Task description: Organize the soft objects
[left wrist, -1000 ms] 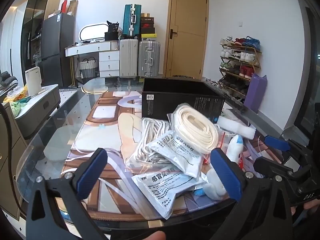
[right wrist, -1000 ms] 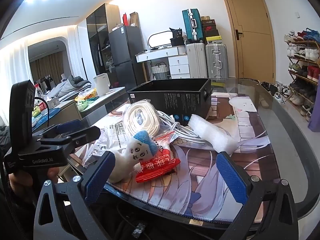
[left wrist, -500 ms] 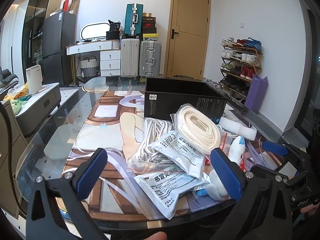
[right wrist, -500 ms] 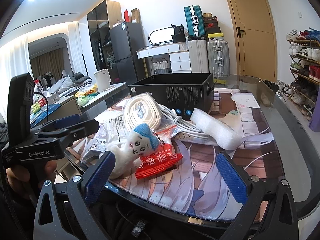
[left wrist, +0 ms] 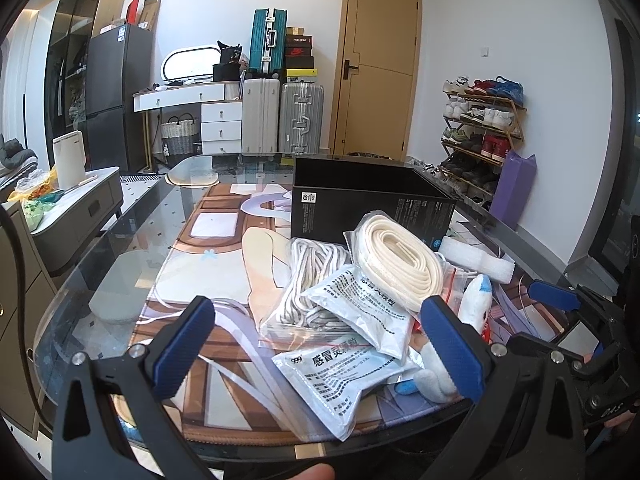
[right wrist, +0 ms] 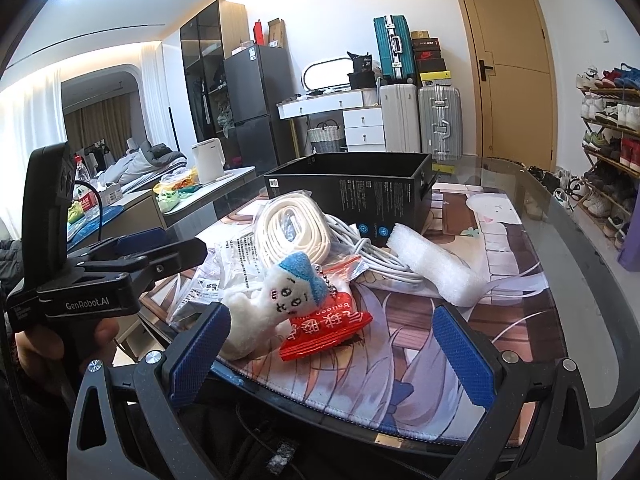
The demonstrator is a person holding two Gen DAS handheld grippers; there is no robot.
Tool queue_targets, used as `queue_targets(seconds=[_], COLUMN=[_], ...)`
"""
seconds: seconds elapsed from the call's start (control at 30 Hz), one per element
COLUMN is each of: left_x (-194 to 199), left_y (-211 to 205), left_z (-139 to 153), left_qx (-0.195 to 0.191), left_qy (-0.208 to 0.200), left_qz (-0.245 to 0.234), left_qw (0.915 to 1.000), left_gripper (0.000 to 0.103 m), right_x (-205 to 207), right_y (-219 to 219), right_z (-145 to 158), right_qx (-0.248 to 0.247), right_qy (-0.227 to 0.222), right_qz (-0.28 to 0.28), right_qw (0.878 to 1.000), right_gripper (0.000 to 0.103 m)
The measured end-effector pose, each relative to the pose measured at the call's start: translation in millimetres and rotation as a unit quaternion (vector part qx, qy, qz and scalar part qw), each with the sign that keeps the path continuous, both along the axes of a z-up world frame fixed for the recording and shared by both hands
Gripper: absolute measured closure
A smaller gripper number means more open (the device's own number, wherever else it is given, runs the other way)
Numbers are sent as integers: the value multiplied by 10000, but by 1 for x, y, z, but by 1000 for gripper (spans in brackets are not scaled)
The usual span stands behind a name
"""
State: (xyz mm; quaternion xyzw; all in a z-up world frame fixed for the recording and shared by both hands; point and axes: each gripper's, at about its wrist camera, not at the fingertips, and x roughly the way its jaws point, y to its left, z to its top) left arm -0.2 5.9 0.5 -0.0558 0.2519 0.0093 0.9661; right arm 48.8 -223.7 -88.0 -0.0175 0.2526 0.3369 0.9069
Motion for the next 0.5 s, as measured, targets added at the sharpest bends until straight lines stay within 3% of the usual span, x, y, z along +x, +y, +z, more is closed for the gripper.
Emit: queue_targets(seconds=[0.5], left_x=[1], left_y=[4], left_z=[-1], left_qx=[-35], left_qy=[36], left_qz=[36], left_qw=[10000], left_gripper=[0], right_x=[5], right_y=[17], right_z=[-3], right_qx=[-88], right_qy=[162], right_qz=[287], right_qw=[9994], right_gripper=[0])
